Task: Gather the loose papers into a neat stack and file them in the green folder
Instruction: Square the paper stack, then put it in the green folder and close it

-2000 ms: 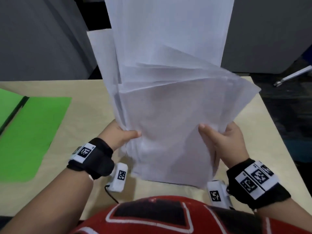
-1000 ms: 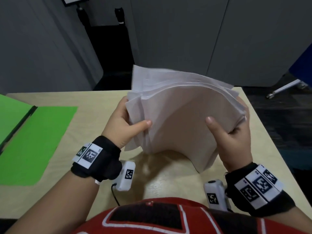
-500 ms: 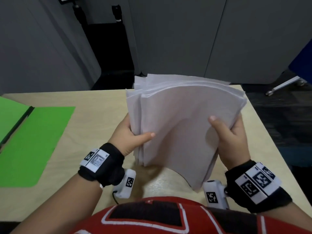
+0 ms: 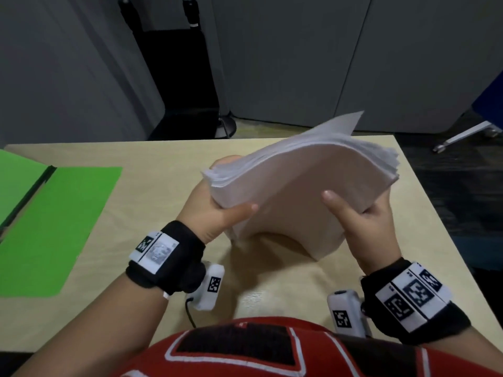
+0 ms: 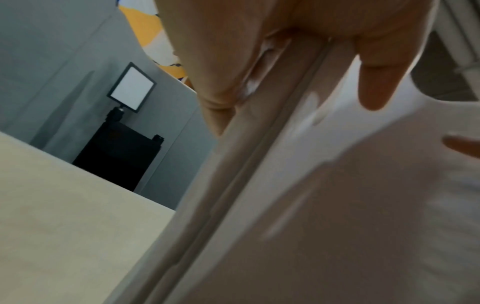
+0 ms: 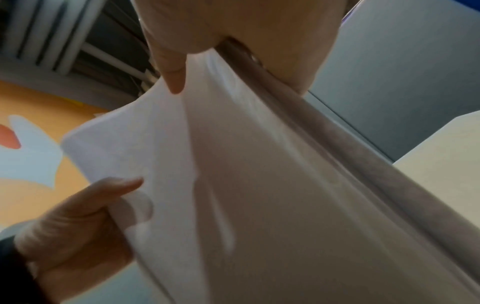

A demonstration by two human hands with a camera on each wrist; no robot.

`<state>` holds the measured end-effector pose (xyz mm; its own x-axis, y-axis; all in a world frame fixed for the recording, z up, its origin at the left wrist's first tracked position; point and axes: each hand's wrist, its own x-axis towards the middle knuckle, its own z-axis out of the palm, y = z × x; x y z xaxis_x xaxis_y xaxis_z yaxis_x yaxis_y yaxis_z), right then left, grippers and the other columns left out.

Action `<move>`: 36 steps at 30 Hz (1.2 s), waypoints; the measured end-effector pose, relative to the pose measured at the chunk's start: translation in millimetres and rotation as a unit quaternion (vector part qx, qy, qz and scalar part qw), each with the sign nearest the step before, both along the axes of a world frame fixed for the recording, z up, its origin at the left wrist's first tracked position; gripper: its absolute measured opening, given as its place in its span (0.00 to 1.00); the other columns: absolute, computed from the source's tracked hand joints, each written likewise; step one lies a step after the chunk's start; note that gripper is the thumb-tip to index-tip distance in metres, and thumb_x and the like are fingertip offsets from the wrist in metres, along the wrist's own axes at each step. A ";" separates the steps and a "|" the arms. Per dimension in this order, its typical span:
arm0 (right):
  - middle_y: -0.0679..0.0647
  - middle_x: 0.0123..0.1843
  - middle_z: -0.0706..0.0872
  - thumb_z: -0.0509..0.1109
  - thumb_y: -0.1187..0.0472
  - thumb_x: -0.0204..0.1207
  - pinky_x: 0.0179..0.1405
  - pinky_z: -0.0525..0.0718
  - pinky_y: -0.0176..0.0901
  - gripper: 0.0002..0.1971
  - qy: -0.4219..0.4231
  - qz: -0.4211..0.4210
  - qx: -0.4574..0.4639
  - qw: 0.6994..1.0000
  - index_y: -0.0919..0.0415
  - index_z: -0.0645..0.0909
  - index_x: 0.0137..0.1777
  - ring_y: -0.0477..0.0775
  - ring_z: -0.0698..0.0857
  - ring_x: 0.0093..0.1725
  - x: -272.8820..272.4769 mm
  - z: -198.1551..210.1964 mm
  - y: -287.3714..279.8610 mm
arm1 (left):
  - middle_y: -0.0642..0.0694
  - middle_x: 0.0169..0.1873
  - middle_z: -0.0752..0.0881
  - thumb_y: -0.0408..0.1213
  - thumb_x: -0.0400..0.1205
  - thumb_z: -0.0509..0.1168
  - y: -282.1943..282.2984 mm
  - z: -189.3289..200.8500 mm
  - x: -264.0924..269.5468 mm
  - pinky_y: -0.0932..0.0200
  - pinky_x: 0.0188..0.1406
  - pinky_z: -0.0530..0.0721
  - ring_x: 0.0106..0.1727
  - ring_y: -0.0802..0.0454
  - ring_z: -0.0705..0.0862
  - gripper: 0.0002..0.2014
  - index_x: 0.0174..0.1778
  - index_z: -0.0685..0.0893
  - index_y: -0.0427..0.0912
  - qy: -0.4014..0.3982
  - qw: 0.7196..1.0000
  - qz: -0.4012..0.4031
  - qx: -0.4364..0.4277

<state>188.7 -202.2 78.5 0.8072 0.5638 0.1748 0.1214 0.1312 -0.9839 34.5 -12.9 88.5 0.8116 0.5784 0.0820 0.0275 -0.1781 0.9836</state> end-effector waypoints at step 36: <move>0.48 0.54 0.88 0.64 0.55 0.78 0.56 0.86 0.47 0.20 -0.018 -0.032 -0.025 0.999 0.62 0.77 0.68 0.47 0.87 0.57 1.0 -15.9 13.9 | 0.54 0.42 0.92 0.39 0.68 0.73 1.6 -1.4 8.4 0.53 0.52 0.87 0.49 0.54 0.89 0.11 0.46 0.88 0.53 -0.014 0.997 0.069 -0.038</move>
